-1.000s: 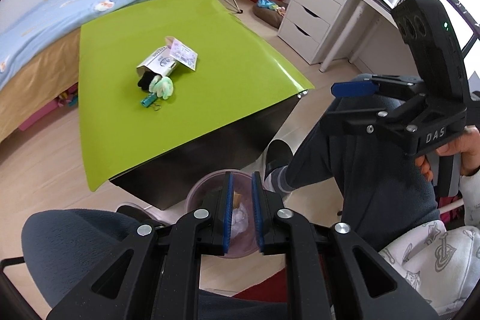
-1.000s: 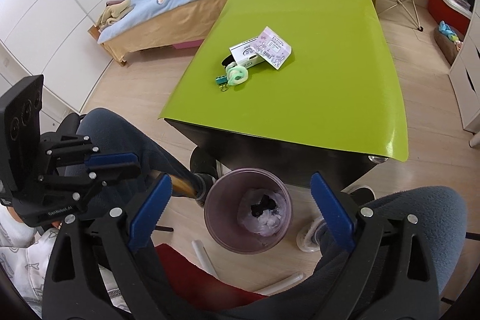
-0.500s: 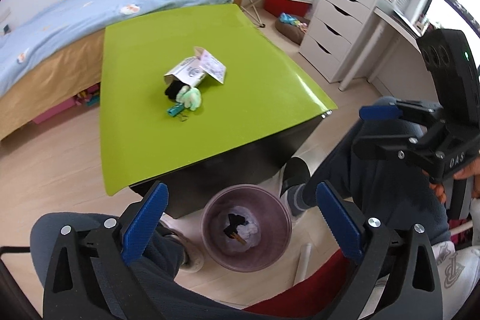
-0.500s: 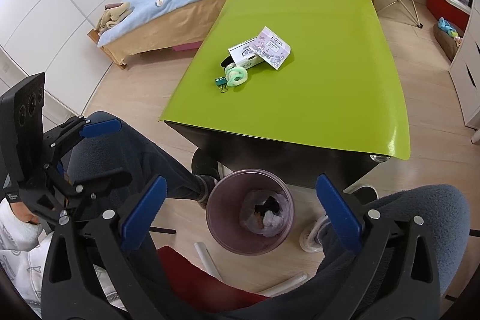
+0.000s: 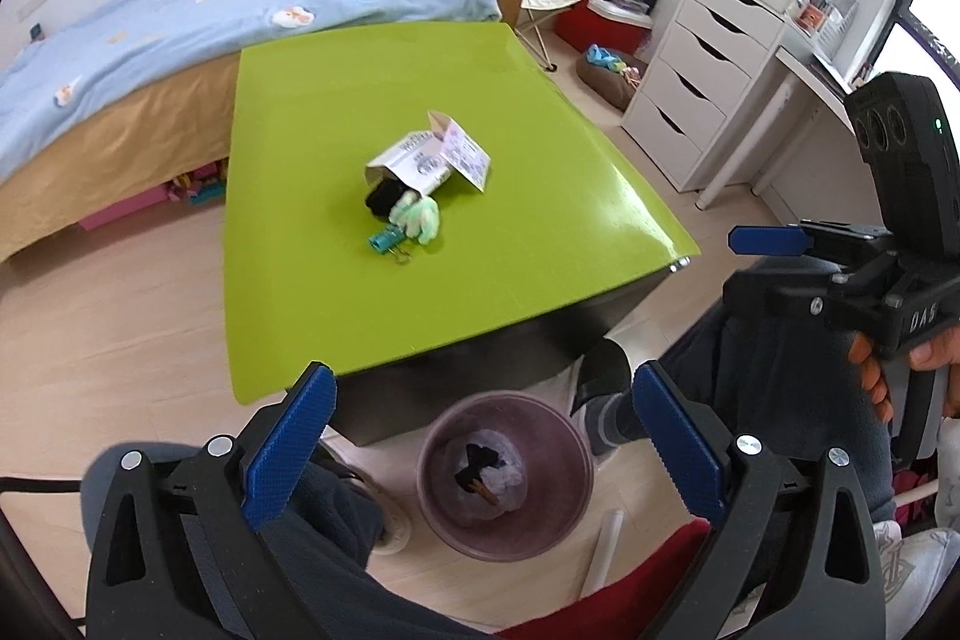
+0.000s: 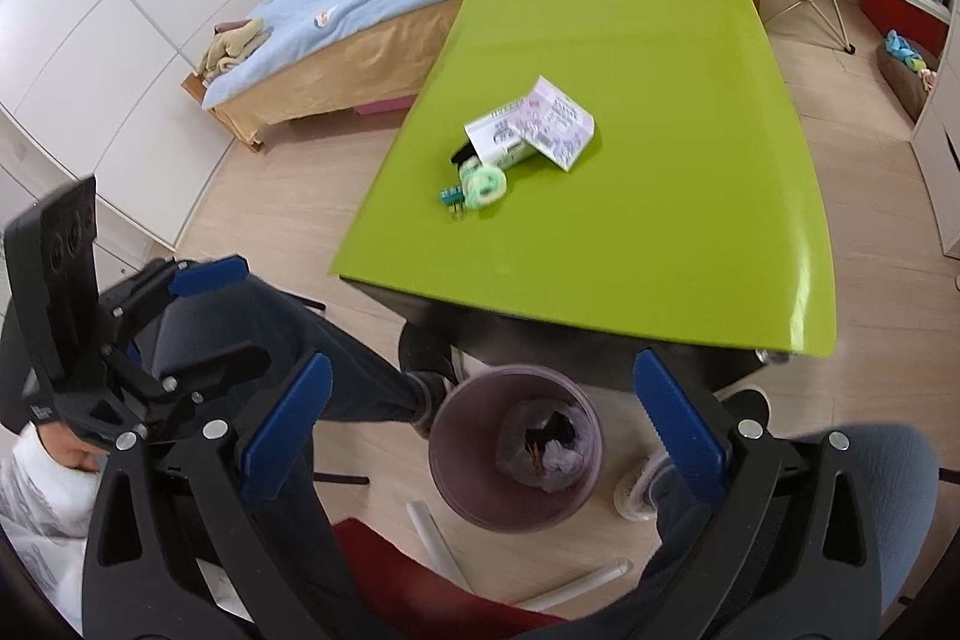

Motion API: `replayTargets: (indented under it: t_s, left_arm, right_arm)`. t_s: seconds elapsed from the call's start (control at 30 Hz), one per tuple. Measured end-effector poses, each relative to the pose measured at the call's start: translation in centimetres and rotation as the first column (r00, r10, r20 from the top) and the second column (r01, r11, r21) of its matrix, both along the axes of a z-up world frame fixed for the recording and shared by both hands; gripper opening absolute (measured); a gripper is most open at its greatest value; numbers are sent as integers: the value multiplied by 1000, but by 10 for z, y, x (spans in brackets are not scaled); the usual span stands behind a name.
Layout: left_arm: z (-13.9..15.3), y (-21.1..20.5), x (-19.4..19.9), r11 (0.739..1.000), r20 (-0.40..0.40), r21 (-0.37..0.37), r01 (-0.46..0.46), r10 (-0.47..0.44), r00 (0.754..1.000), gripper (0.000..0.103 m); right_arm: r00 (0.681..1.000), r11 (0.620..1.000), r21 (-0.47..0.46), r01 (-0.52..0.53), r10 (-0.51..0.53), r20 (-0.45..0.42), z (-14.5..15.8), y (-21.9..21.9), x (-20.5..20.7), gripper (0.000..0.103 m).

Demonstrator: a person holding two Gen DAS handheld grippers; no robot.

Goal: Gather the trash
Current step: 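Grasp the pink Stella Lou box with the right gripper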

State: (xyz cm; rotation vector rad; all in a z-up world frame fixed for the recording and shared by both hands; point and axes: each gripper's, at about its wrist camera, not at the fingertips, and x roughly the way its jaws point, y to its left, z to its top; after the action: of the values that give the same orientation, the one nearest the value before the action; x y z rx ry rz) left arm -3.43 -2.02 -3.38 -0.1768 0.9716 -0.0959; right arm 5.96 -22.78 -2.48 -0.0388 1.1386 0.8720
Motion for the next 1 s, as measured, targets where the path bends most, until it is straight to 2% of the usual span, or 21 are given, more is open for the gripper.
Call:
replayTargets:
  t_s: [0.27, 0.53, 0.8, 1.0]
  left_arm:
    - [6, 16, 19, 999, 24, 13, -37, 36, 999, 95]
    - [10, 22, 41, 999, 38, 22, -41, 40, 999, 95]
    - [6, 21, 52, 999, 27, 25, -40, 39, 999, 95]
    - [2, 20, 59, 999, 14, 22, -38, 38, 999, 95]
  right_arm:
    - [1000, 999, 32, 14, -13, -28, 8, 25, 43, 99]
    - [993, 997, 54, 53, -47, -107, -3, 53, 97, 99]
    - [964, 991, 55, 120, -103, -243, -41, 77, 156, 99]
    - [938, 986, 50, 157, -133, -321, -69, 90, 183, 99]
